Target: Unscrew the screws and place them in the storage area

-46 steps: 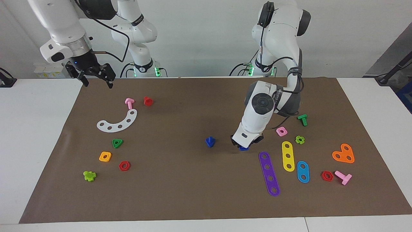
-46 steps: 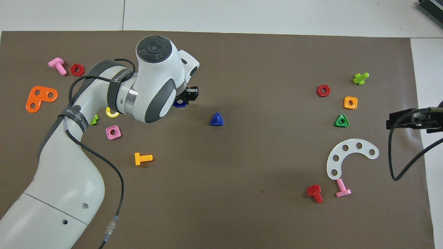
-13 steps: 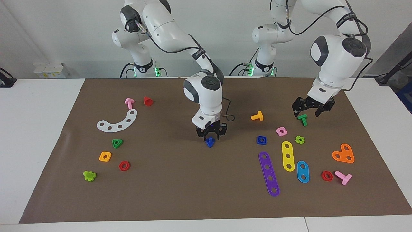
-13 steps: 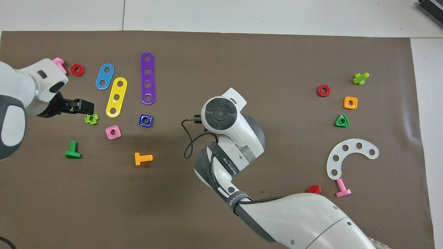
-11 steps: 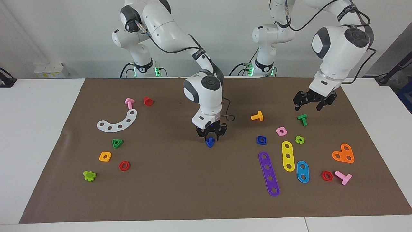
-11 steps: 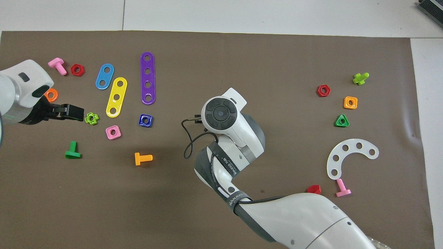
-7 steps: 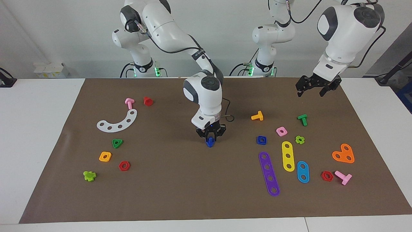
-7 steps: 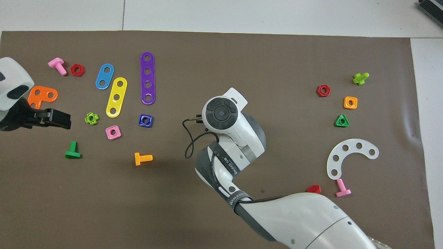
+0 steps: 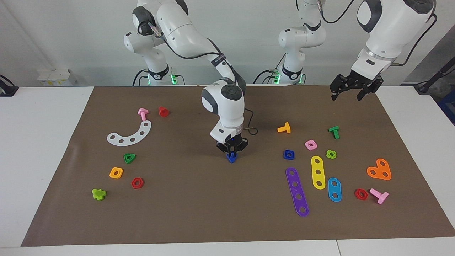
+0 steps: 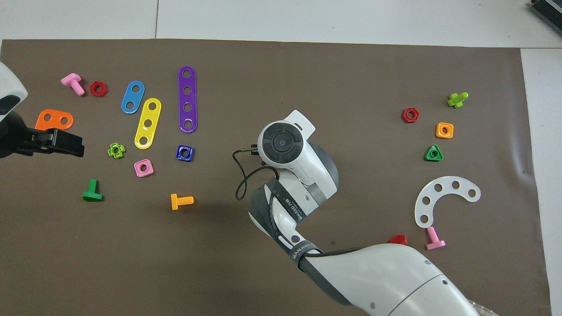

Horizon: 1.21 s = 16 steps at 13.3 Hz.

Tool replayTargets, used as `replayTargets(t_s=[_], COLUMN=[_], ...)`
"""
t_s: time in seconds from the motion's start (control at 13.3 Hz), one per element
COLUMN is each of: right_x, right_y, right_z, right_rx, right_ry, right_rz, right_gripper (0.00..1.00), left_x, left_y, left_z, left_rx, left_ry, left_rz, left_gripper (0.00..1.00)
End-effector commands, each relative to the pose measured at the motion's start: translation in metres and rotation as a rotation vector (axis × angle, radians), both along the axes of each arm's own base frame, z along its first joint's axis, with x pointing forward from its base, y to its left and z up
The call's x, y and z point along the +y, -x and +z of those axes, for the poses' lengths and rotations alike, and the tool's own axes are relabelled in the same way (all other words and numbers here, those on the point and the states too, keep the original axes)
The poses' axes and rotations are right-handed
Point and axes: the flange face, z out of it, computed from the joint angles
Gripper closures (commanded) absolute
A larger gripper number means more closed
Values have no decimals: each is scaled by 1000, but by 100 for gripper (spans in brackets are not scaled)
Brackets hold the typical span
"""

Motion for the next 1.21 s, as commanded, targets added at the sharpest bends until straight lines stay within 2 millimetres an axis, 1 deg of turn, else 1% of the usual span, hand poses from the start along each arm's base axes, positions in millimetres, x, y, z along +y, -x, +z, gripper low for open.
replayTargets(t_s=[0.0,0.08,0.15,0.23,0.3,0.38,0.45,0.6,0.68,0.75,0.83,0.9,0.98,1.06,1.13], right_x=[-52,-86,-124,-161,-185,-207,-228,-281,-300,-307,-320,-337,-358,-368,-369], right_y=[-5,-3,-1,0,0,-4,-4,-4,-2,4,9,15,17,19,19], right_z=[67,91,106,116,122,123,114,100,95,85,74,59,49,42,37], right_rx=[9,7,5,6,5,9,30,53,56,50,47,51,36,31,24], right_ry=[28,27,26,29,29,33,42,55,54,40,35,36,24,-3,-15], right_rz=[-32,-50,-71,-79,-75,-89,-102,-88,-82,-81,-94,-82,-88,-105,-95], right_gripper=[100,100,100,100,100,100,100,100,100,100,100,100,100,100,100], left_x=[-1,0,0,0,0,1,1,1,2,2,3,3,4,4,4], left_y=[-3,-3,-3,-3,-3,-1,-1,-1,-1,-1,-1,-1,0,0,1], left_z=[-2,-2,-3,-3,-3,-5,-7,-7,-7,-7,-7,-7,-8,-8,-11], left_rx=[-9,-11,-11,-11,-11,-5,-2,-2,-3,-2,1,1,3,4,12], left_ry=[18,20,20,20,20,19,19,17,18,18,17,17,17,17,16], left_rz=[6,7,7,7,4,4,1,2,1,-1,-1,-1,0,1,4], left_gripper=[0,0,0,0,0,0,0,0,0,0,0,0,0,0,0])
